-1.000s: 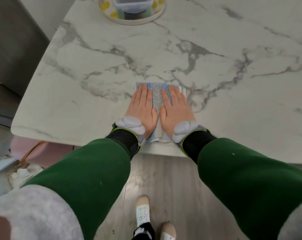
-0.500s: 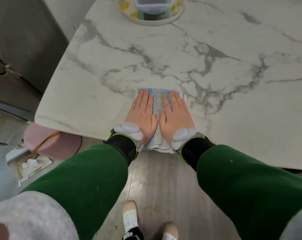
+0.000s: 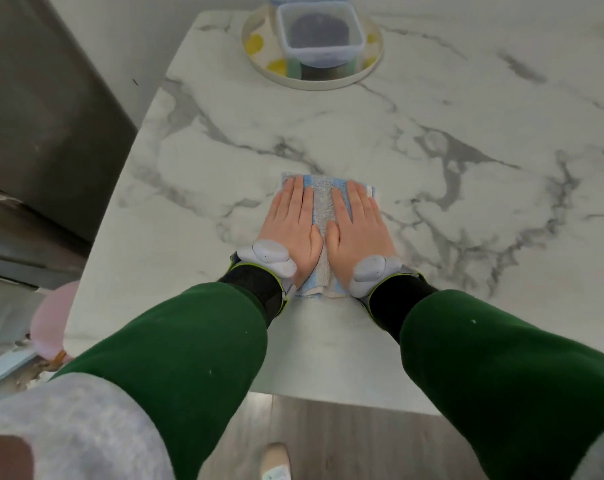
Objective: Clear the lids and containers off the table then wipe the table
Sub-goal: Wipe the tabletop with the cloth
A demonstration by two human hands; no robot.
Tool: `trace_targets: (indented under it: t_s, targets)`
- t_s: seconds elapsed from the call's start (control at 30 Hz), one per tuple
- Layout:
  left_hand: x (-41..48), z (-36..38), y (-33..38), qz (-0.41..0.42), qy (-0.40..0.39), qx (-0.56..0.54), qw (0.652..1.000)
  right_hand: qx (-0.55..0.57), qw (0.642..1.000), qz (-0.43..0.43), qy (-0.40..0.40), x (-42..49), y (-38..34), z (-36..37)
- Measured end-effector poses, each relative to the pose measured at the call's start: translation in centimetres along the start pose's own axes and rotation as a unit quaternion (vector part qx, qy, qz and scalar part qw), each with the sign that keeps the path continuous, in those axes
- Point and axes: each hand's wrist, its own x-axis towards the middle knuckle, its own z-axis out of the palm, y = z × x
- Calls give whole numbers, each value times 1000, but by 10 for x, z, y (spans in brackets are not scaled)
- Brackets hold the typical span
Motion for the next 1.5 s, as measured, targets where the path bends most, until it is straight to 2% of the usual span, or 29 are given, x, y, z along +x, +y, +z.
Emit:
trace_targets:
  t_s: [0.3, 0.63, 0.9, 1.07, 1.17, 1.27, 1.33, 1.5]
  targets:
    - [88, -3, -16, 31, 5, 11, 999, 6, 999, 37, 14, 79, 16, -7]
    - [179, -12, -32, 13, 8, 13, 1000, 1, 1000, 15, 13, 175, 38, -16]
    - [199, -12, -38, -2, 27, -7, 1000, -7, 1000, -23, 12, 207, 46, -13]
    - [204, -19, -49, 10, -26, 31, 999, -7, 999, -40, 6, 210, 53, -26]
    - [213, -43, -57, 0, -31, -64, 997, 13, 999, -39, 13, 226, 62, -46]
    - [235, -59, -70, -28, 76, -117, 990, 68, 997, 8, 24, 249, 68, -70]
    - [257, -66, -84, -110, 141, -118, 977, 119, 990, 74, 17, 267, 76, -80]
    - [301, -71, -117, -249, 90, -116, 957, 188, 952, 242, 21, 311, 86, -83]
